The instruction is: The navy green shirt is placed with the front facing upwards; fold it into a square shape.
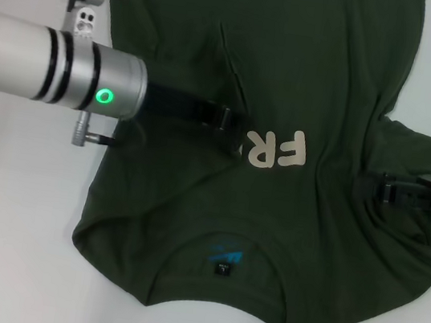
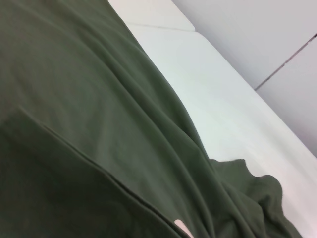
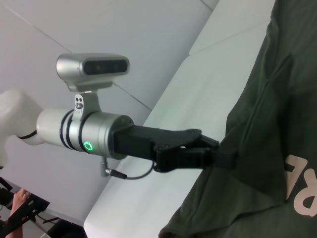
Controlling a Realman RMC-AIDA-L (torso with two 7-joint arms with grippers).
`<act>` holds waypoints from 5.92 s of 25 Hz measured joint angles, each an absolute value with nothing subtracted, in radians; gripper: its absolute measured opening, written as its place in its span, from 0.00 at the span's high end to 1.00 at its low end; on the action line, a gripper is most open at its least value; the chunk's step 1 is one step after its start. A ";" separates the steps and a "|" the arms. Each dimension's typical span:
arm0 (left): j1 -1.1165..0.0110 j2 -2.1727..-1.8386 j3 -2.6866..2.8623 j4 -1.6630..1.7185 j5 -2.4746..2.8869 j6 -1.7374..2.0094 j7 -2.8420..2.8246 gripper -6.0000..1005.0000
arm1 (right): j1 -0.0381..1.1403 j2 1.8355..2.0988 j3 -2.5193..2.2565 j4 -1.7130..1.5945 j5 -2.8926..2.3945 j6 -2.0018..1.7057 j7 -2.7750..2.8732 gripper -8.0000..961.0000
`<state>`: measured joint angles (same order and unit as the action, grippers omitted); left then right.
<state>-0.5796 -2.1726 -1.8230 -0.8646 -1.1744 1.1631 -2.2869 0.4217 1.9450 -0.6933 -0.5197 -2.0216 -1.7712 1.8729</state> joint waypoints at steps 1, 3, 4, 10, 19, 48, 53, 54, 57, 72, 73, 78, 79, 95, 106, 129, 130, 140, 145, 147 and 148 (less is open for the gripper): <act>-0.588 -2.173 -1.816 -0.842 -1.186 1.150 -2.287 0.99 | 0.422 1.945 -0.693 -0.519 -2.022 -1.771 1.873 0.05; -0.608 -2.173 -1.806 -0.801 -1.205 1.121 -2.288 0.99 | 0.422 1.945 -0.693 -0.519 -2.023 -1.771 1.873 0.05; -0.618 -2.174 -1.800 -0.780 -1.214 1.104 -2.288 0.99 | 0.422 1.945 -0.693 -0.519 -2.024 -1.771 1.873 0.05; -0.676 -2.174 -1.787 -0.666 -1.275 1.015 -2.284 0.99 | 0.419 1.947 -0.693 -0.518 -2.024 -1.769 1.873 0.05; -0.690 -2.164 -1.812 -0.630 -1.346 1.011 -2.322 0.95 | 0.420 1.950 -0.693 -0.519 -2.025 -1.766 1.870 0.05; -0.316 -2.049 -2.303 -0.795 -1.325 1.729 -1.642 0.30 | 0.410 1.966 -0.608 -0.528 -2.019 -1.767 1.818 0.05; -0.287 -2.067 -2.306 -0.777 -1.301 1.737 -1.596 0.30 | 0.374 1.941 -0.608 -0.531 -2.024 -1.761 1.809 0.05; -0.287 -2.067 -2.307 -0.773 -1.297 1.742 -1.607 0.30 | 0.367 1.932 -0.610 -0.532 -2.025 -1.767 1.826 0.05; -0.287 -2.069 -2.309 -0.770 -1.298 1.760 -1.640 0.30 | 0.353 1.902 -0.611 -0.537 -2.034 -1.804 1.929 0.05; -0.310 -2.096 -2.338 -0.777 -1.304 1.786 -1.657 0.30 | 0.385 1.774 -0.462 -0.646 -2.312 -1.757 2.345 0.05; -0.310 -2.096 -2.341 -0.776 -1.304 1.786 -1.657 0.30 | 0.393 1.774 -0.456 -0.646 -2.331 -1.745 2.351 0.05; -0.310 -2.097 -2.364 -0.775 -1.304 1.791 -1.658 0.30 | 0.418 1.781 -0.459 -0.644 -2.362 -1.676 2.377 0.05; -0.310 -2.097 -2.366 -0.775 -1.304 1.792 -1.658 0.30 | 0.423 1.785 -0.462 -0.641 -2.362 -1.662 2.380 0.05; -0.311 -2.106 -2.387 -0.774 -1.303 1.785 -1.654 0.30 | 0.461 1.834 -0.465 -0.601 -2.402 -1.542 2.390 0.05; -0.311 -2.111 -2.387 -0.774 -1.296 1.784 -1.651 0.30 | 0.491 1.838 -0.468 -0.560 -2.402 -1.496 2.390 0.05; -0.310 -2.113 -2.385 -0.771 -1.296 1.775 -1.649 0.30 | 0.520 1.857 -0.477 -0.524 -2.402 -1.471 2.391 0.14; -0.309 -2.113 -2.386 -0.771 -1.295 1.775 -1.650 0.30 | 0.521 1.857 -0.477 -0.520 -2.402 -1.472 2.394 0.15; -0.311 -2.114 -2.385 -0.776 -1.295 1.781 -1.656 0.30 | 0.517 1.851 -0.483 -0.526 -2.412 -1.504 2.398 0.21; -0.312 -2.114 -2.385 -0.774 -1.295 1.776 -1.656 0.30 | 0.517 1.850 -0.486 -0.526 -2.413 -1.504 2.403 0.49; -0.313 -2.114 -2.384 -0.775 -1.295 1.777 -1.656 0.30 | 0.517 1.850 -0.488 -0.526 -2.414 -1.503 2.404 0.57; -0.313 -2.114 -2.383 -0.775 -1.295 1.777 -1.656 0.30 | 0.517 1.850 -0.489 -0.525 -2.414 -1.502 2.405 0.61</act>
<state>-0.3128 -2.1142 -2.3832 -0.7752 -1.2945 1.7769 -1.6562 0.5169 1.8497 -0.4892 -0.5252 -2.4138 -1.5024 2.4051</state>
